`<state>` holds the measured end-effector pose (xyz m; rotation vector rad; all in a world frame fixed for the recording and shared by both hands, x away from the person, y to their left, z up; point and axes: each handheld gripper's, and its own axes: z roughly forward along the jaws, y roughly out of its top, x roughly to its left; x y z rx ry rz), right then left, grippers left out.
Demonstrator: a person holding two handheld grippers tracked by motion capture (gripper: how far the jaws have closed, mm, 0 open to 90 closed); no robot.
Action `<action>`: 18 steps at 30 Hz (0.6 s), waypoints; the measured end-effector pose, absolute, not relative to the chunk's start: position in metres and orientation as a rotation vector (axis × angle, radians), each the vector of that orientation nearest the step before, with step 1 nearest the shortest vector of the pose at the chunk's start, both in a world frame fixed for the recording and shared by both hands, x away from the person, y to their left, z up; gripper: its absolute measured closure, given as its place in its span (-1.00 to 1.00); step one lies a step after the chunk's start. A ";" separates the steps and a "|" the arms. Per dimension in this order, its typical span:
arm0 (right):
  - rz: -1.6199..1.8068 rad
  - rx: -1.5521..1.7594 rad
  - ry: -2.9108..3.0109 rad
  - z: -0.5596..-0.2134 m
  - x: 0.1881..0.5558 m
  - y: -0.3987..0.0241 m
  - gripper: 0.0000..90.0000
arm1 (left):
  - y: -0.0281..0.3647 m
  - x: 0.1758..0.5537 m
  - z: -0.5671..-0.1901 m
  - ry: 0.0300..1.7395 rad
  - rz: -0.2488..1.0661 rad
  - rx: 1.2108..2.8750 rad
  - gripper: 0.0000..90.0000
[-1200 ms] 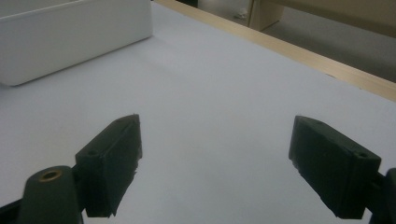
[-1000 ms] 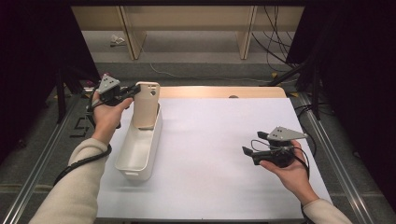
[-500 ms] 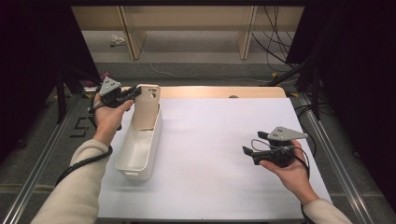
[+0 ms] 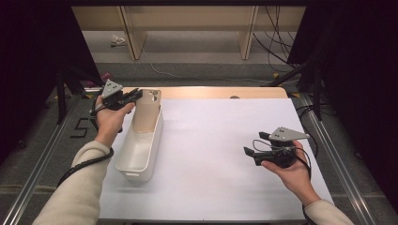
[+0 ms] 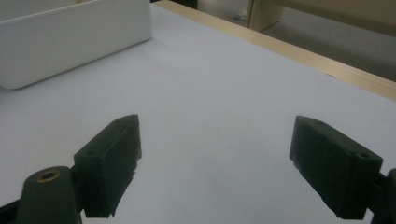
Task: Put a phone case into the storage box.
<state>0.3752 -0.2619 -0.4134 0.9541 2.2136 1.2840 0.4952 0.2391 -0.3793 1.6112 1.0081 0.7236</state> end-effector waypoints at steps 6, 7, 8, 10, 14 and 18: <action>1.290 0.956 2.212 -0.414 0.375 -0.262 -0.62 | 0.238 0.496 -0.382 1.012 0.720 1.612 0.81; 1.290 0.956 2.212 -0.414 0.375 -0.262 -0.62 | 0.238 0.496 -0.383 1.014 0.719 1.613 0.81; 1.290 0.957 2.211 -0.414 0.376 -0.262 -0.62 | 0.238 0.496 -0.383 1.014 0.719 1.615 0.81; 1.291 0.957 2.212 -0.414 0.376 -0.262 -0.62 | 0.239 0.497 -0.385 1.020 0.717 1.613 0.81; 1.290 0.957 2.212 -0.414 0.376 -0.262 -0.62 | 0.240 0.498 -0.387 1.027 0.713 1.616 0.81; 1.290 0.958 2.214 -0.414 0.376 -0.262 -0.62 | 0.241 0.498 -0.389 1.031 0.710 1.617 0.81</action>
